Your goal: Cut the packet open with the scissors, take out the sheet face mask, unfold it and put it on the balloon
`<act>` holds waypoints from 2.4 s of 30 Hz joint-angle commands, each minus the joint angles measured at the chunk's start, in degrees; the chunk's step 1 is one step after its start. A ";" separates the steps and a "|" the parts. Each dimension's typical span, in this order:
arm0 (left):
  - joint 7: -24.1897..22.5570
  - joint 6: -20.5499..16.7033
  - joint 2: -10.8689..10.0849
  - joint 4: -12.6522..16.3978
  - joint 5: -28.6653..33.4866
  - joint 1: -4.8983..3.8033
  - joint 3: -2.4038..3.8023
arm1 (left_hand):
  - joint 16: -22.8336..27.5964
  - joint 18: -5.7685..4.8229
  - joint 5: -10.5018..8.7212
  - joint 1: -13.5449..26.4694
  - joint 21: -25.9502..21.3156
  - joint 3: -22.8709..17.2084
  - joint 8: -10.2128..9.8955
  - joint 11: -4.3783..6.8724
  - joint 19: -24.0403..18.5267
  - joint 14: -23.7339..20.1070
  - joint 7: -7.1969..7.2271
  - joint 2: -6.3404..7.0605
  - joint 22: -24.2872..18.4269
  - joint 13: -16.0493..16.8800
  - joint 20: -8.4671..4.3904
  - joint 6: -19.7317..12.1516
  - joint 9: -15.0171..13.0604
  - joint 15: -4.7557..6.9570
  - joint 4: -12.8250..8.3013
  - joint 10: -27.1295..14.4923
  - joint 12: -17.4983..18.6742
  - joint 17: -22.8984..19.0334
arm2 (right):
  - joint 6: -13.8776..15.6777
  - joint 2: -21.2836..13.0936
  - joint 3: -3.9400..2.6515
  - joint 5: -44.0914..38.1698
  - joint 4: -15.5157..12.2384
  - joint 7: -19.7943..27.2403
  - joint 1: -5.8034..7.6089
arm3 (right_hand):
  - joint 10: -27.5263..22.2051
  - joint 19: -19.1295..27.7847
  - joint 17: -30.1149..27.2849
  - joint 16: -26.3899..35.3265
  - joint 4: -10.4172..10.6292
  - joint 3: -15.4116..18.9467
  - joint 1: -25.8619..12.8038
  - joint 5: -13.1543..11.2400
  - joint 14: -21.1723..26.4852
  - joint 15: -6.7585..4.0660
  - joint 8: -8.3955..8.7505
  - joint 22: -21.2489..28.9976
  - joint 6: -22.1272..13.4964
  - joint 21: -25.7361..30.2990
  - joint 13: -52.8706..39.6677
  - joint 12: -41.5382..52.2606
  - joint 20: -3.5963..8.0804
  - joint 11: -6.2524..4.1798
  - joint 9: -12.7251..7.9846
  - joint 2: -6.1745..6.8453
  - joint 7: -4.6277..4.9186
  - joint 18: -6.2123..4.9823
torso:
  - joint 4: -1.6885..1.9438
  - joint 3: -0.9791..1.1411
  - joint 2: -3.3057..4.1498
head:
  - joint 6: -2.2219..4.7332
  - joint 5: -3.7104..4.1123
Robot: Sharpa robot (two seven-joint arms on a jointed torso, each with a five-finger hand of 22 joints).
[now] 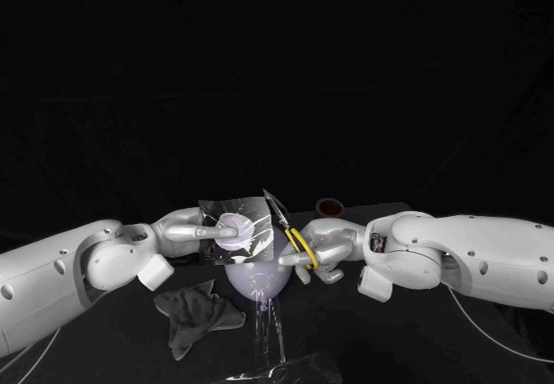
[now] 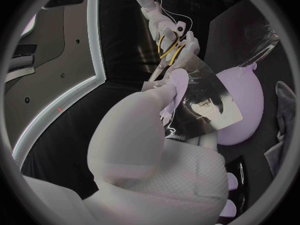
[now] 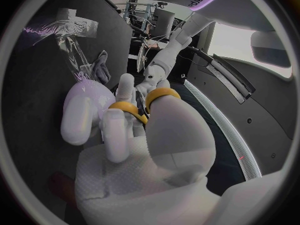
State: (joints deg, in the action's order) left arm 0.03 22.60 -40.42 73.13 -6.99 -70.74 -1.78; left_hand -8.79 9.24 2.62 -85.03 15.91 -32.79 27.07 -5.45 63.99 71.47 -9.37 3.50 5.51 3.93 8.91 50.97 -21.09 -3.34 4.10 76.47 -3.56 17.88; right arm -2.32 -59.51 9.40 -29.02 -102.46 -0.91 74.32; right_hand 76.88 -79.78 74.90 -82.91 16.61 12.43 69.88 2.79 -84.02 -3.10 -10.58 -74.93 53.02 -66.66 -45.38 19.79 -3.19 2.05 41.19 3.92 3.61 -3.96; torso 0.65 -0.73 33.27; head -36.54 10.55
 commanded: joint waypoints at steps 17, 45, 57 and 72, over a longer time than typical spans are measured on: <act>-0.25 0.94 0.04 -0.15 0.21 -0.07 0.07 | 0.18 1.18 0.18 0.18 0.26 -0.03 0.17 0.13 0.27 0.24 -0.02 -0.43 -0.06 0.00 -0.29 0.33 -7.07 0.40 -0.41 0.35 -0.35 0.09 | -1.27 -0.21 -0.02 -0.92 -0.56 -0.17 0.01 | -13.99 1.23 -2.40 3.62 0.38 -1.43 -0.45 0.11 -2.17 4.80 -2.10 -4.09 -24.65 4.31 24.56 -16.32 -3.78 4.68 -4.11 4.89 7.85 -1.36 | -0.01 0.02 0.00 | -0.08 0.00; -0.16 1.05 0.02 -0.16 0.07 -0.07 0.06 | 0.18 1.18 0.18 0.18 0.27 -0.04 0.16 0.14 0.27 0.24 -0.01 -0.41 -0.06 0.00 -0.31 0.35 -7.10 0.42 -0.47 0.36 -0.34 0.10 | -3.16 0.52 0.02 -1.08 0.99 -2.48 0.00 | -17.32 2.61 -2.14 2.27 0.67 1.69 0.15 0.62 -2.22 6.93 -6.48 -1.09 -33.52 9.31 33.60 -16.09 -6.00 7.23 -3.29 10.49 10.46 -2.40 | 0.03 -0.04 -0.04 | -0.19 -0.08; 0.02 1.43 -0.11 0.29 -0.81 -0.07 0.06 | 0.20 1.18 0.19 0.20 0.30 -0.08 0.14 0.16 0.27 0.26 0.00 -0.39 -0.05 0.00 -0.33 0.38 -7.17 0.43 -0.57 0.38 -0.34 0.13 | -3.03 1.45 0.07 -1.43 2.43 -3.45 -0.01 | -16.85 2.47 -2.14 2.07 0.65 1.11 0.02 0.52 -2.21 7.00 -8.17 -0.88 -33.06 9.31 34.58 -15.97 -6.12 7.27 -2.69 9.76 10.52 -2.42 | 0.00 0.00 0.03 | -0.27 -0.24; 0.48 1.49 -0.03 0.38 -1.67 -0.07 0.06 | 0.20 1.18 0.19 0.20 0.30 -0.08 0.14 0.16 0.27 0.26 0.00 -0.39 -0.05 0.00 -0.33 0.38 -7.17 0.43 -0.57 0.38 -0.34 0.13 | -2.71 2.38 0.05 -1.36 3.08 -3.46 0.02 | -16.03 2.43 -2.19 1.87 0.60 0.15 -0.17 0.37 -2.17 6.89 -9.67 -0.57 -32.82 9.48 35.62 -15.83 -6.08 7.10 -2.59 8.49 10.31 -2.47 | 0.00 0.03 -0.01 | -0.29 -0.25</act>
State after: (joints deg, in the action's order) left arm 0.51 23.03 -40.57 73.36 -8.35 -70.76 -1.78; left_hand -8.79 9.70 2.62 -84.93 15.90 -32.96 27.03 -5.35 63.99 71.87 -9.43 3.60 5.50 3.86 8.91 51.04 -21.09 -3.31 3.94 76.56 -3.71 17.95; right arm -4.25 -57.22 9.49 -30.01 -99.29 -4.60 74.31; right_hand 60.47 -77.34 72.69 -80.70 17.27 12.96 69.64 3.22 -83.92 3.38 -19.91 -74.93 37.94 -57.52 -9.87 3.59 -8.94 9.19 38.55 12.80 0.71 -5.69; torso 0.62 -0.69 33.28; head -36.83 10.27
